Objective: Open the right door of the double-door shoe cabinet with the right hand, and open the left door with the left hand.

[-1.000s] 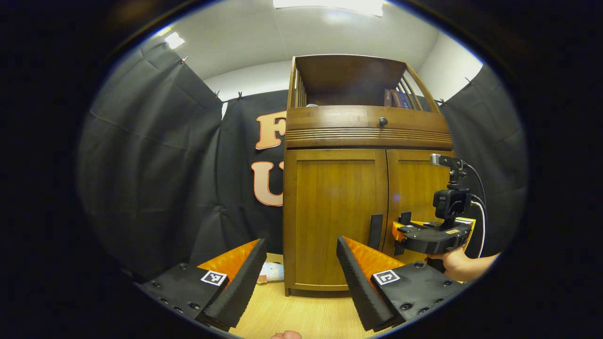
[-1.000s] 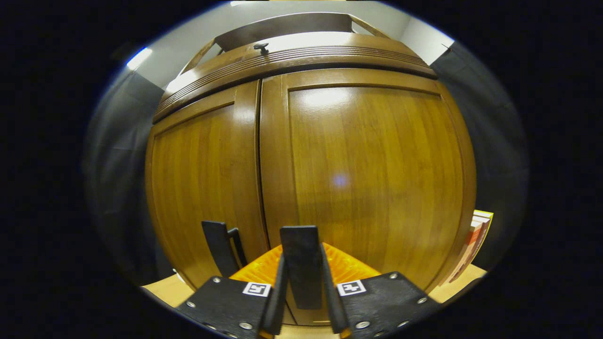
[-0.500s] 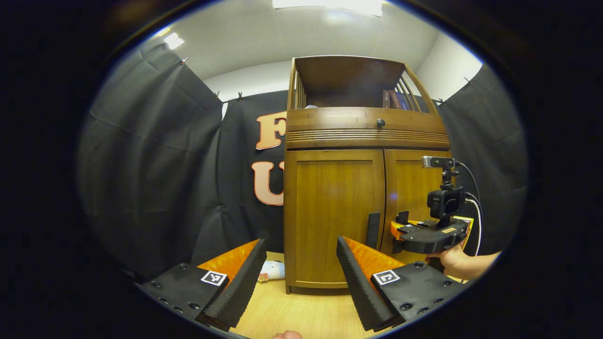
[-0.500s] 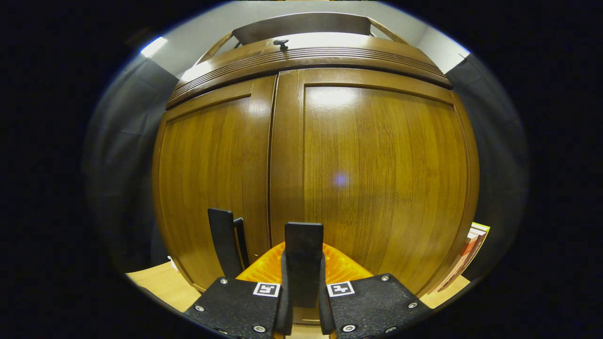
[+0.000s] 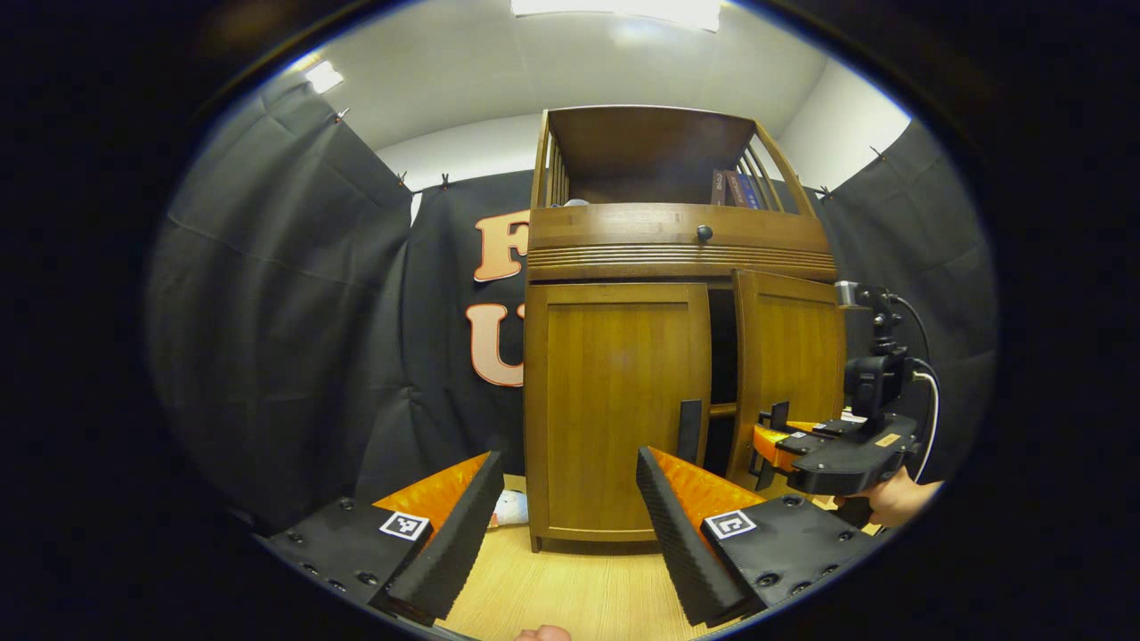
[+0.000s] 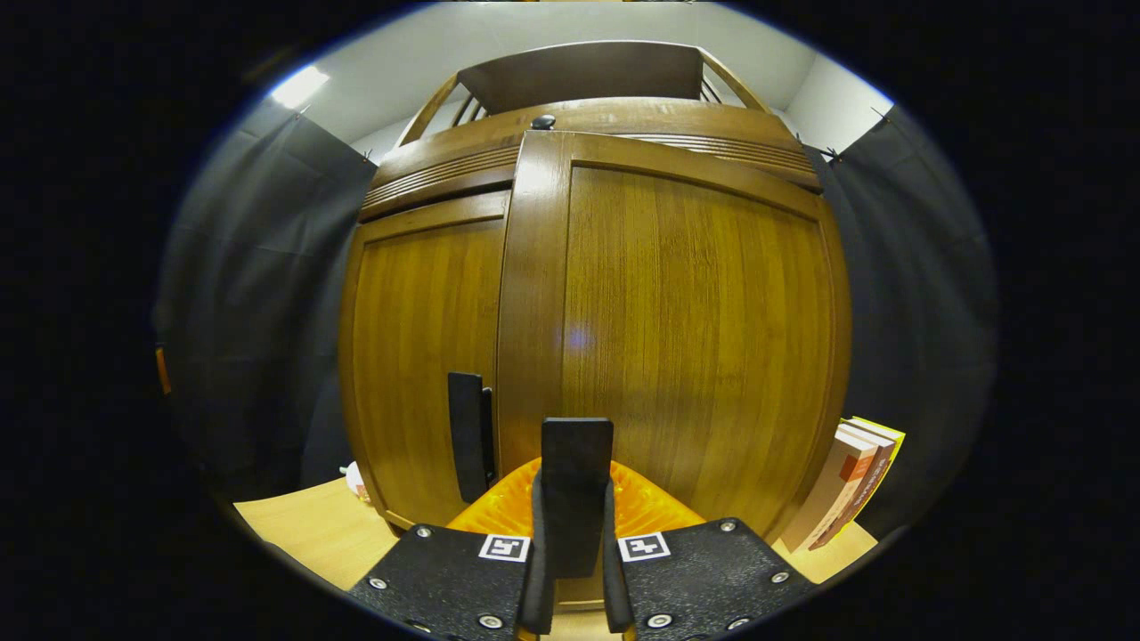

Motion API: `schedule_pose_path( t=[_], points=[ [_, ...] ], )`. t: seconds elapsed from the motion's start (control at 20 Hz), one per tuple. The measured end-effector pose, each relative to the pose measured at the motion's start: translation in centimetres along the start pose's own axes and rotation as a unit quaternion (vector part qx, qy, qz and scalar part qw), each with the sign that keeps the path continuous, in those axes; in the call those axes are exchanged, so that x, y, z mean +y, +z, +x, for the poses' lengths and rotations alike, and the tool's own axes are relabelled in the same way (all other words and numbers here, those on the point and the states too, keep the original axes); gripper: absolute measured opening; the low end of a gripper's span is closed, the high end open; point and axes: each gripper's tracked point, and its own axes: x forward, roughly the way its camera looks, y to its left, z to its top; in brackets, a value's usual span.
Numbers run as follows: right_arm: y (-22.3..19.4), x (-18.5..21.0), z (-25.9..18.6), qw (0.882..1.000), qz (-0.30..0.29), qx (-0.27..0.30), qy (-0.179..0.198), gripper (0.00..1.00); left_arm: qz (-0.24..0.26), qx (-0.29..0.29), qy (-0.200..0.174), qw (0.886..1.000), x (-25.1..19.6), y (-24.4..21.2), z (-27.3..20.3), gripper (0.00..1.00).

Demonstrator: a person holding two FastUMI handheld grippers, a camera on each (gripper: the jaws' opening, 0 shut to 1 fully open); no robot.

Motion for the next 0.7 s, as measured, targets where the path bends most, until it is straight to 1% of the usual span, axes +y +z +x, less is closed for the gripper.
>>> schedule_pose_path(
  t=[0.2, 0.35, 0.4, 0.5, 0.55, 0.7],
  points=[
    [0.3, -1.0, -3.5, 1.0, 0.001, 0.001, 0.008, 0.22, 0.008, -0.002, -0.008, 1.0, -0.9, 0.1, -0.2, 0.94],
    [0.2, -2.1, -6.2, 1.0, 0.001, 0.002, 0.002, 0.22, 0.006, -0.001, -0.018, 1.0, -1.9, 0.0, -0.3, 0.94],
    [0.2, -2.6, -7.0, 1.0, 0.004, 0.005, -0.001, 0.25, 0.007, -0.001, -0.022, 1.0, -2.4, 0.1, -0.3, 0.94],
    [0.4, -3.7, -8.8, 1.0, 0.011, 0.009, -0.004, 0.19, 0.009, -0.002, -0.03, 1.0, -3.3, 0.2, -0.4, 0.94],
    [0.3, -4.2, -9.5, 1.0, 0.013, 0.011, -0.005, 0.22, 0.009, -0.002, -0.034, 0.999, -3.7, 0.2, -0.4, 0.94],
    [0.4, -6.0, -11.7, 1.0, 0.013, 0.007, -0.02, 0.22, 0.006, -0.002, -0.046, 0.999, -5.3, 0.1, -0.4, 0.94]
  ],
)
